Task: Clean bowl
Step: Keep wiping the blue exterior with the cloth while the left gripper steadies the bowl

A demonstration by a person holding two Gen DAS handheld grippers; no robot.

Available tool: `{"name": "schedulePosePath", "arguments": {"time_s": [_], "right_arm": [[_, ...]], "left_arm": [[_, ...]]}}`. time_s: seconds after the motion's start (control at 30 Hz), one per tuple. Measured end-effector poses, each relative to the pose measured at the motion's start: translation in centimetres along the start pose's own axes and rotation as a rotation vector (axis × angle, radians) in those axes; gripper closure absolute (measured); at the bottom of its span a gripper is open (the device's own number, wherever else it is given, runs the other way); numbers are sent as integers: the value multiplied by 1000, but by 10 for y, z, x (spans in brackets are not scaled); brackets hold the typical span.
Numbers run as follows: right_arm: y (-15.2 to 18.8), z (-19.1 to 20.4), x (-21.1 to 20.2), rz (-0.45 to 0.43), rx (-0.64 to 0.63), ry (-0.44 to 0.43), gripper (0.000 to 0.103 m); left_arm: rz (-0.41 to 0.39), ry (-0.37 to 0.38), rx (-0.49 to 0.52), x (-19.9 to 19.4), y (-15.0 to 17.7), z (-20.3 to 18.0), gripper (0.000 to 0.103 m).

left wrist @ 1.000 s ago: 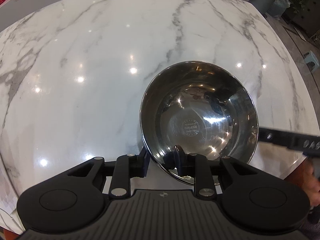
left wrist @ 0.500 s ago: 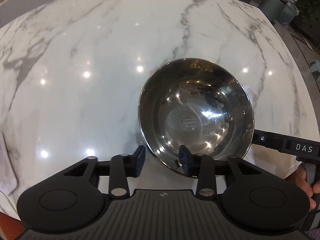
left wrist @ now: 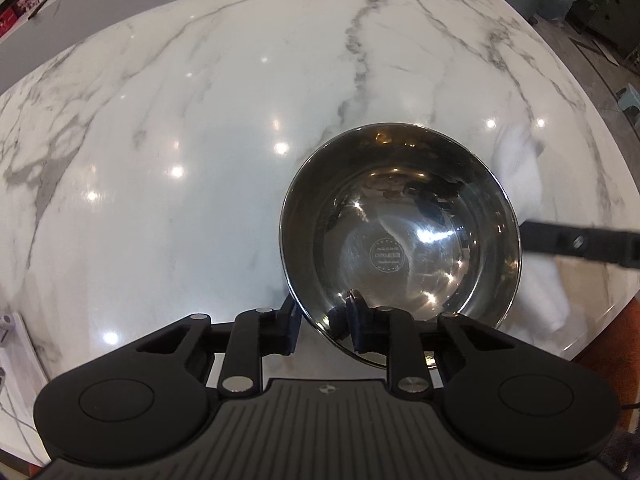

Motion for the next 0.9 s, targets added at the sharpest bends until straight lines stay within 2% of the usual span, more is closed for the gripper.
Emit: {"name": "schedulePosePath", "arguments": {"time_s": [0.23,0.43,0.53,0.6,0.73,0.83,0.9], "right_arm": [[4,-7,10,25,21,20,92],[20,-20,28,79,47,44,92],[26,-24,34,89,55,44,92],[27,-25,34,86,65,36,92],[28,-26,34,87,69,31,92],[28,-25,33,81,64,33,92],[26,-24,32,76,64,33,92]], "left_arm": [[-20,-7,23,1,-1,-2,80],[-37,-10,24,2,0,-2,80],[-39,13,-22,3,2,2,78],[-27,23,-93,3,5,9,67],[-35,43,-190,0,13,19,65],[-54,42,-179,-4,14,17,69],[-67,44,-148,-6,11,14,82]]}}
Point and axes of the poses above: each gripper's, at about its wrist camera, not at the fingertips, and x roughly the way its jaws point, z to its left, y to its underside, the point moved 4 cm from there along x, roughly the way its jaws point, and after that the axes turned 11 degrees about x, right-handed, at the moved point
